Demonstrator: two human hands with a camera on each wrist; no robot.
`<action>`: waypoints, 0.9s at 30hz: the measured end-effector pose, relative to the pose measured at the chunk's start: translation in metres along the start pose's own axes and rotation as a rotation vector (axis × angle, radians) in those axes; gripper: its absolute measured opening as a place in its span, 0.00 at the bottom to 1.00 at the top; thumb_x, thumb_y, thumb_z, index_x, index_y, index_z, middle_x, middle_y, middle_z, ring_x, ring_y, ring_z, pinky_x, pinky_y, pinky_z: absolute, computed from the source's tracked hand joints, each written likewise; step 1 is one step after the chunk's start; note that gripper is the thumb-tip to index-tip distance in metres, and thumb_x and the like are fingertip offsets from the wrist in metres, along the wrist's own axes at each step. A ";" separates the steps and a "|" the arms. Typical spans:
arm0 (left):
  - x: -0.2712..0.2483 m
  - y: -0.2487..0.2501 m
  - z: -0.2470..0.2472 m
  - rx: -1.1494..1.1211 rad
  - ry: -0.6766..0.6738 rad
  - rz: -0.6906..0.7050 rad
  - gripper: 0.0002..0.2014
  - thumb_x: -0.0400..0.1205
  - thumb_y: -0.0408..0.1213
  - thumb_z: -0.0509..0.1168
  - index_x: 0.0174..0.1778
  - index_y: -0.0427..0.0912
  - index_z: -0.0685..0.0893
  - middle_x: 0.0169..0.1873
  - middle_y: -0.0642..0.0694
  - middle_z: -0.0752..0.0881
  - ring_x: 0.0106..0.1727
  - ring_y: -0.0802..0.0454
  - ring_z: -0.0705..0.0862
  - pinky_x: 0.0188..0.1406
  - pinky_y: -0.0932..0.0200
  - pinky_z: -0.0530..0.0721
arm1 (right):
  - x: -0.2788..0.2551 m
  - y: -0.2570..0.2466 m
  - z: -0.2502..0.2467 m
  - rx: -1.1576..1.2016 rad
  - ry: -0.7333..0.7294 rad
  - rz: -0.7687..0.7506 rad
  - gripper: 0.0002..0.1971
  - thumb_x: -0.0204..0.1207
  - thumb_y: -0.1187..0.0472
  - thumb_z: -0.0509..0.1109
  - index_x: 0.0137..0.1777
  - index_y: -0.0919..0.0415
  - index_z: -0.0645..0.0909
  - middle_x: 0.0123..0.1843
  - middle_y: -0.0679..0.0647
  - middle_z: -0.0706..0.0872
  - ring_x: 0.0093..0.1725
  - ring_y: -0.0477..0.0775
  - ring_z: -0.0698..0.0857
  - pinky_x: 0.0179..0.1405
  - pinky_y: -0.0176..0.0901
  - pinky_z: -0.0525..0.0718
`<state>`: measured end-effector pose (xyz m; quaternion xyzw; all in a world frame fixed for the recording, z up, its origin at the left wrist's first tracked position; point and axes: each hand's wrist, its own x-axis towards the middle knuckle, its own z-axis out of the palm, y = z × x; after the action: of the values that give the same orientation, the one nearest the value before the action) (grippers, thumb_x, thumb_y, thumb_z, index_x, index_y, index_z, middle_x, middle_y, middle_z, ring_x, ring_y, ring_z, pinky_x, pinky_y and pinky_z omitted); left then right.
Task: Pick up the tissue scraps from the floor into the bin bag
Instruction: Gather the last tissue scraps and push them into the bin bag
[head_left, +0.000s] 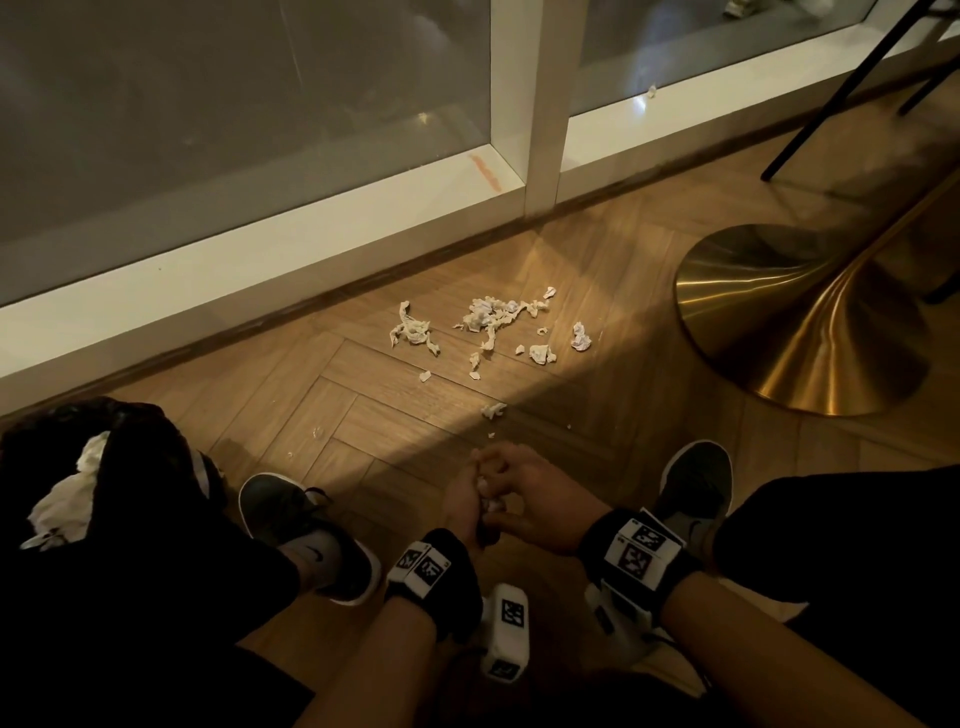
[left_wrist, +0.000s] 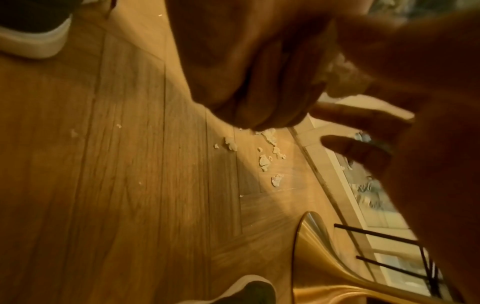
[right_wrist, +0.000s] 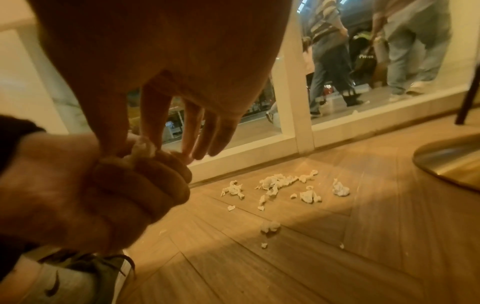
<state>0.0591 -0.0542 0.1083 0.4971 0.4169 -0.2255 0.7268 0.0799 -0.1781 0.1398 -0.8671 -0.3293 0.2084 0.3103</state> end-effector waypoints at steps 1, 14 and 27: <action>-0.002 -0.001 0.001 -0.004 -0.025 -0.013 0.20 0.86 0.49 0.54 0.31 0.45 0.78 0.18 0.49 0.73 0.15 0.56 0.69 0.17 0.69 0.63 | 0.001 0.002 0.001 0.051 0.001 0.021 0.05 0.73 0.56 0.73 0.44 0.56 0.86 0.69 0.50 0.75 0.66 0.46 0.73 0.66 0.46 0.75; 0.000 0.006 -0.001 -0.234 -0.158 0.088 0.21 0.86 0.51 0.54 0.56 0.37 0.83 0.48 0.37 0.87 0.47 0.48 0.88 0.35 0.59 0.86 | 0.003 -0.007 0.011 -0.003 0.306 0.015 0.05 0.72 0.57 0.74 0.45 0.51 0.90 0.63 0.46 0.79 0.62 0.51 0.74 0.60 0.51 0.76; -0.005 0.012 0.003 -0.047 -0.174 -0.088 0.14 0.88 0.36 0.50 0.41 0.41 0.78 0.35 0.44 0.81 0.32 0.53 0.83 0.26 0.61 0.84 | 0.005 -0.006 -0.002 0.196 0.191 0.144 0.04 0.66 0.63 0.79 0.37 0.59 0.86 0.56 0.50 0.81 0.55 0.47 0.80 0.55 0.48 0.82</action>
<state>0.0666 -0.0523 0.1192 0.4397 0.3791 -0.2898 0.7609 0.0821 -0.1724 0.1444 -0.8698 -0.2134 0.1778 0.4078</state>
